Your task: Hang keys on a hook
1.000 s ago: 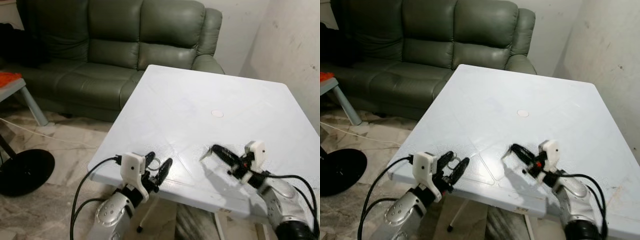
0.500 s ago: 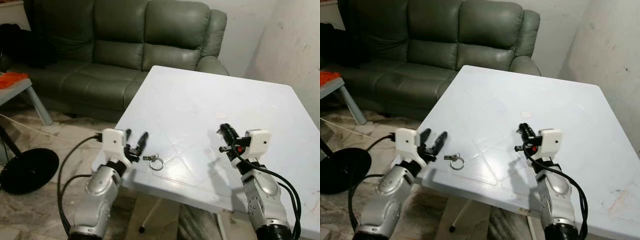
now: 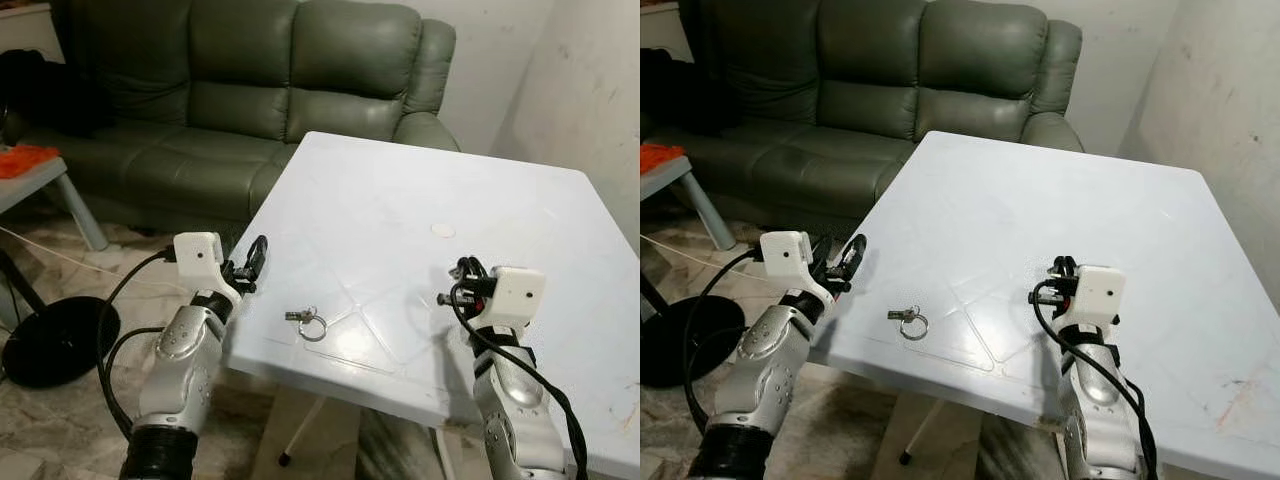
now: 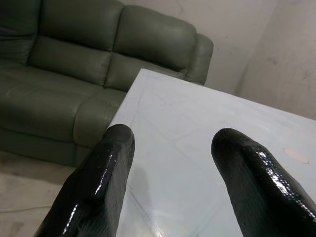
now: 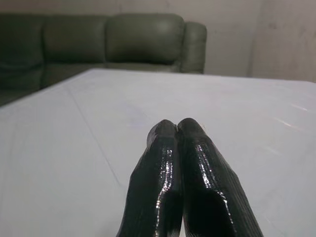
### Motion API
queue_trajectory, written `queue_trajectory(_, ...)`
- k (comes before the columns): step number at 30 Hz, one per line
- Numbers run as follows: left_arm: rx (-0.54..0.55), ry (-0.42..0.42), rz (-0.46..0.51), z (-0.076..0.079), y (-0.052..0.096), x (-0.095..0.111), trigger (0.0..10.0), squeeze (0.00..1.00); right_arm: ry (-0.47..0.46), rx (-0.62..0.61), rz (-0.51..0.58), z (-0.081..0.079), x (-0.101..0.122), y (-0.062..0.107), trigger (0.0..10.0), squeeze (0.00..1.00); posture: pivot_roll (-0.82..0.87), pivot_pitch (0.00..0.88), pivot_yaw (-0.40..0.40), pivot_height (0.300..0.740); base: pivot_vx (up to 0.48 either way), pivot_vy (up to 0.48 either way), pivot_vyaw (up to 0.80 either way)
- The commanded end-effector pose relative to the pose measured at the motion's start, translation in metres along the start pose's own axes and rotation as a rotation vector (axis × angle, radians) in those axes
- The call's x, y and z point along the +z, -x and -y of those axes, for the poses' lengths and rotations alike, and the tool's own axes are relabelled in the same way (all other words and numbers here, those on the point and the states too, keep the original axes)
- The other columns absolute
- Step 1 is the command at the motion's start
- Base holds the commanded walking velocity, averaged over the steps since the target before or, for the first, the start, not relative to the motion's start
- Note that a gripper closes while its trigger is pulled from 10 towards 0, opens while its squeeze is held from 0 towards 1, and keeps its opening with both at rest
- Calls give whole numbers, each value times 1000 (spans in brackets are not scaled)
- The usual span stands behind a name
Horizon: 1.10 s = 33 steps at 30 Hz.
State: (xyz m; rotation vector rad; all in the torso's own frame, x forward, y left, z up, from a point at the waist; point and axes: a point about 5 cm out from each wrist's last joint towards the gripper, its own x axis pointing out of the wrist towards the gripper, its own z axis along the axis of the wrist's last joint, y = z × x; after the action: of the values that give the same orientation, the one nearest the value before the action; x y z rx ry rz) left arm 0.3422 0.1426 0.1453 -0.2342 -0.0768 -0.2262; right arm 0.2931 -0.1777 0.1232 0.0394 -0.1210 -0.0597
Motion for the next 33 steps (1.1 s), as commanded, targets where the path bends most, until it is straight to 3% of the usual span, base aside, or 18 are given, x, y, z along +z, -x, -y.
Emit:
queue_trajectory(1,-10,-6,4,0,-4,1,10000,0,23,9,2,-3,3,1,10000,0,-60,0,-17,740,0,0,0)
queue_trajectory(22,39,6,24,-19,10,1,10000,0,85,-18,14,3,12,3,10000,0,-62,0,-16,740,0,0,0)
queue_trajectory(33,43,2,21,-19,9,1,10000,0,88,8,7,-3,11,1,10000,0,-54,0,-22,740,0,447,0)
